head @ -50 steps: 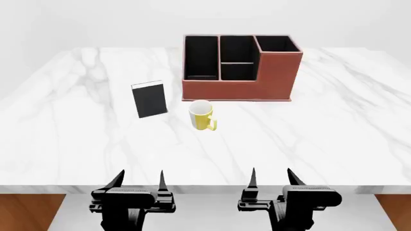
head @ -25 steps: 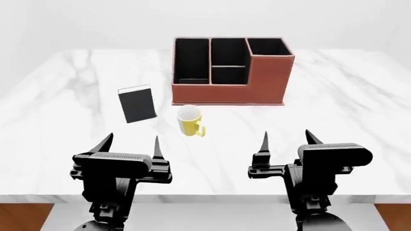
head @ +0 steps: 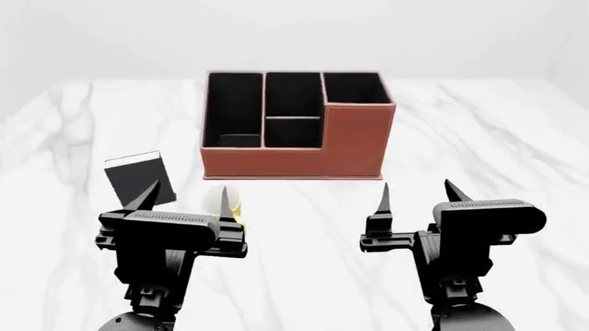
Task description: Pick up the yellow and white mug and place it to the right of the caddy.
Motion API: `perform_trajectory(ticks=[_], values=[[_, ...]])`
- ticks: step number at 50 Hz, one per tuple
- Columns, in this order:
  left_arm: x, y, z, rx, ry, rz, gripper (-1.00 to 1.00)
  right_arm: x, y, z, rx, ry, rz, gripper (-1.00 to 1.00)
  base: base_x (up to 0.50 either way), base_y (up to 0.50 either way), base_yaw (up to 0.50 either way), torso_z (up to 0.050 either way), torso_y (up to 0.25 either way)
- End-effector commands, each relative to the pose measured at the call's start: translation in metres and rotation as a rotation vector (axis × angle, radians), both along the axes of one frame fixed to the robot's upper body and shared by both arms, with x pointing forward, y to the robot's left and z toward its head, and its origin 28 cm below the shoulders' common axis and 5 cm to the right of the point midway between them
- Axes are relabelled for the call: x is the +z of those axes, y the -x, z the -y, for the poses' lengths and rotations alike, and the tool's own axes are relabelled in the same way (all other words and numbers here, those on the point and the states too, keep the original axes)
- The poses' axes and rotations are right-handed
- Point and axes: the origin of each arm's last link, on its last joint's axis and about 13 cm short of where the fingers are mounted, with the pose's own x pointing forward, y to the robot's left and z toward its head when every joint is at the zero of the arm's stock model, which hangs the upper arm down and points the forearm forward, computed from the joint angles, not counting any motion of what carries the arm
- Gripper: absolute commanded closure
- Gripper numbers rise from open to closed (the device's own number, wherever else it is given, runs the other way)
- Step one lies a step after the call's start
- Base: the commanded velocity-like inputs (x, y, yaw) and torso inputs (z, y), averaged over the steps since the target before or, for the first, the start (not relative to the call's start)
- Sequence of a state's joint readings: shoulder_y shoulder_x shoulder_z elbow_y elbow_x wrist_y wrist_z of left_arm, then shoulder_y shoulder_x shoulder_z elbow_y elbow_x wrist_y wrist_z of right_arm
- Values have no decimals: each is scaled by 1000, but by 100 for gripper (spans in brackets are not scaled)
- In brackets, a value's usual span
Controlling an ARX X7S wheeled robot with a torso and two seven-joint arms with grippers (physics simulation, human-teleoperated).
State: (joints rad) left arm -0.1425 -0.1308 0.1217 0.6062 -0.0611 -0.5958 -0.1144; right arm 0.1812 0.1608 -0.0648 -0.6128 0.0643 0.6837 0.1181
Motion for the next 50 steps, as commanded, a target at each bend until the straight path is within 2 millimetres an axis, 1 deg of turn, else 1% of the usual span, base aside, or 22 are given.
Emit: perform_trajectory(ticks=[1,20,31,36,42,50], values=[[1,0,0,8,-13,1,-100,1,0,0,0,0,2,-100,426,-273,0,0,0],[3,0,0,2,-8,-1,-100,1,0,1,-6,-5,4,-100,442,-169,0,0,1],[5,1,0,4,-7,-1,-100,0,1,0,2,0,3,-100,43,-6,0,0,1],[8,2,-2,24,-7,14,-100,2,8,-2,104,4,28,-100,0,0,0,0,0],[14,4,-7,71,-15,28,-100,5,17,-9,269,35,6,-100,0,0,0,0,0],[20,6,-11,103,-22,44,-100,2,16,-21,422,6,-35,-100,0,0,0,0,0]])
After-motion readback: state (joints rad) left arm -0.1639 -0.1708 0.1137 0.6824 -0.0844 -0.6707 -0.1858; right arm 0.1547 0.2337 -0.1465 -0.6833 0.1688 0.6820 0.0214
